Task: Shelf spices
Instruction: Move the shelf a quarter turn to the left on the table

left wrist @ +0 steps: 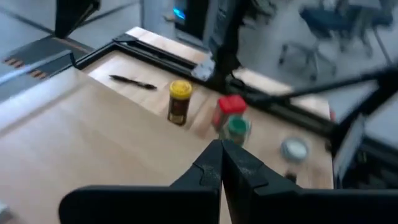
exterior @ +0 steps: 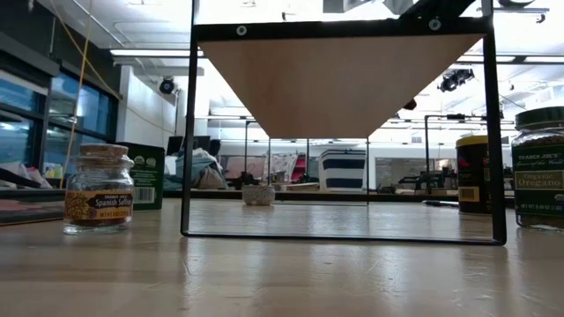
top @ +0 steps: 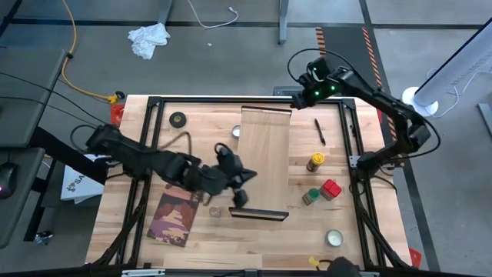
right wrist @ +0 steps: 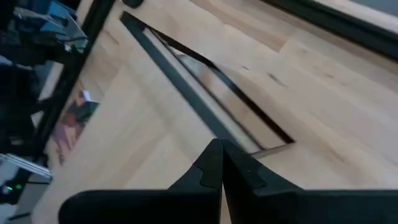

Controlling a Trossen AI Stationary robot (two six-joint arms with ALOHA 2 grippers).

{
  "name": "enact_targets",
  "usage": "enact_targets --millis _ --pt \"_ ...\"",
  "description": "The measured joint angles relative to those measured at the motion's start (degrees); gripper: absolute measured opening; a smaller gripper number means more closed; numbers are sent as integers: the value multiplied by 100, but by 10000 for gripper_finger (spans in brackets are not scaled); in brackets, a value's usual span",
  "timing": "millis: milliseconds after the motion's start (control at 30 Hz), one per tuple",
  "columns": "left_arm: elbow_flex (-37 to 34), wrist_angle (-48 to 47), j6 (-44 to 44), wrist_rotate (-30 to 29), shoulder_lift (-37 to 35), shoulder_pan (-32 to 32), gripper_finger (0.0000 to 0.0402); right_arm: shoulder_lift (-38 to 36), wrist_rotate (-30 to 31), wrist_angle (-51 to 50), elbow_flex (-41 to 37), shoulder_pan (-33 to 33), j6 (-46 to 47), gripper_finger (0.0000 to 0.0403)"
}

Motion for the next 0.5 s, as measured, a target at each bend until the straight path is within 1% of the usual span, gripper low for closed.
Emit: enact_targets --millis 67,133,167,200,267,400,433,500 --pt "-2 468 -454 -272 280 -46 1 55 -12 1 0 -138 -259 0" --pt "-2 1043 -718 -397 540 -141 1 68 -10 6 0 -254 -437 0" --pt "34 1218 -812 -420 673 -213 1 68 -10 9 2 -306 -475 0" --pt "147 1195 -962 -420 824 -303 0 68 -14 9 4 -351 -498 0" --pt "518 610 -1373 -393 1141 -494 0 68 -50 6 4 -447 -516 0" --pt "1369 -1175 -2417 -358 1640 -792 0 61 -161 0 7 -594 -559 0" --pt "1529 -1387 -2551 -283 1719 -845 0 61 -157 0 7 -621 -551 0" --pt "1719 -1549 -2591 44 1803 -959 0 69 -149 10 9 -662 -432 0"
